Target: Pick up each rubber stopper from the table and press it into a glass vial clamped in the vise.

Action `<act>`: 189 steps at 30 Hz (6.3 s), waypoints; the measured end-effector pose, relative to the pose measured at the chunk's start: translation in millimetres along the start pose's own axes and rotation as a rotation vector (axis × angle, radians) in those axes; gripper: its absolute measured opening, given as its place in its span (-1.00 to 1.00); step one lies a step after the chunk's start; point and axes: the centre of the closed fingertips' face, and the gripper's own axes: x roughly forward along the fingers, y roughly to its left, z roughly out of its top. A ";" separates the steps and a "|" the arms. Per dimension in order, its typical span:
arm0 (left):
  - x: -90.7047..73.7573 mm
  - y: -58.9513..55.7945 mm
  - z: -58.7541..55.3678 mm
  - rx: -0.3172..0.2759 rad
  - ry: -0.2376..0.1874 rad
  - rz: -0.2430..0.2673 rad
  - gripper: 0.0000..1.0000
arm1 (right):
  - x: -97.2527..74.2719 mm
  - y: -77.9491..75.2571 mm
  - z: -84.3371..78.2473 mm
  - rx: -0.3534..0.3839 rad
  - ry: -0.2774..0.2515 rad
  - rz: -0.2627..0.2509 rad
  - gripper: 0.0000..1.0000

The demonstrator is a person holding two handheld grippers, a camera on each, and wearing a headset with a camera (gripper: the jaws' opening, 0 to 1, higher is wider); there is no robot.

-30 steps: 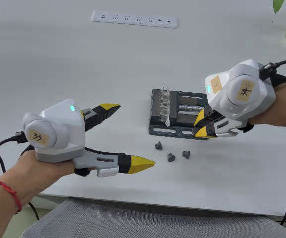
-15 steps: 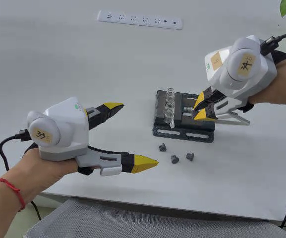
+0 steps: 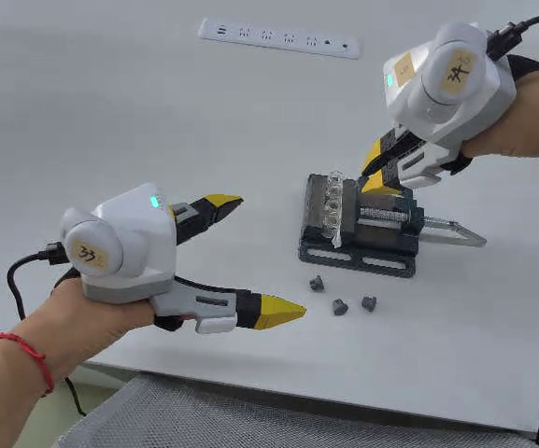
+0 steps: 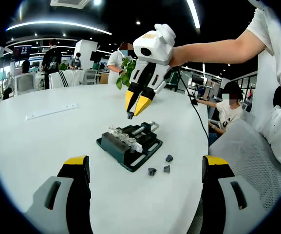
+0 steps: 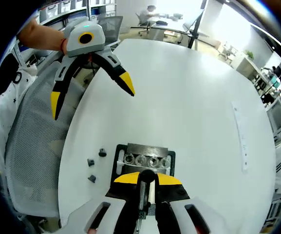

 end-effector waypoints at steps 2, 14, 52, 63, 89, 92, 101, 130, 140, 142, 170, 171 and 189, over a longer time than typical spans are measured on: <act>-0.1 -0.2 0.7 -0.002 -0.003 -0.001 0.90 | 2.1 -5.4 3.4 0.005 -0.004 -0.004 -0.86; 0.1 3.8 5.6 -0.007 -0.020 -0.006 0.90 | 16.8 -24.8 7.2 0.000 0.016 0.010 -0.86; 2.2 12.1 3.3 -0.038 -0.044 -0.001 0.90 | 38.4 -26.1 0.9 0.013 0.065 0.058 -0.86; 2.4 12.6 1.3 -0.044 -0.047 -0.001 0.90 | 39.8 -26.1 1.5 0.021 0.064 0.061 -0.86; 2.1 13.3 2.2 -0.056 -0.057 0.002 0.90 | 42.0 -26.5 1.3 0.030 0.097 0.064 -0.88; 1.8 14.4 1.8 -0.057 -0.059 0.004 0.90 | 43.3 -27.9 1.3 0.021 0.106 0.062 -0.88; 1.1 17.1 0.9 -0.060 -0.062 0.008 0.89 | 43.8 -27.9 0.3 0.008 0.130 0.054 -0.88; 2.4 16.0 2.0 -0.073 -0.075 0.013 0.89 | 42.1 -26.4 2.2 -0.035 0.112 0.043 -0.81; 1.7 15.5 2.0 -0.075 -0.076 0.016 0.89 | 32.7 -27.7 7.8 -0.027 0.076 0.046 -0.80; 1.5 15.2 1.8 -0.077 -0.077 0.016 0.89 | 31.9 -29.8 9.4 -0.026 0.067 0.041 -0.83; -0.1 20.9 -1.0 -0.083 -0.084 0.014 0.88 | 36.5 -24.4 4.5 -0.036 0.084 0.059 -1.00; -0.2 21.2 -1.4 -0.085 -0.084 0.014 0.88 | 36.6 -24.5 3.3 -0.041 0.088 0.057 -1.00; 3.0 18.9 0.8 -0.087 -0.091 0.011 0.88 | 40.2 -26.2 1.6 -0.088 0.116 0.063 -1.00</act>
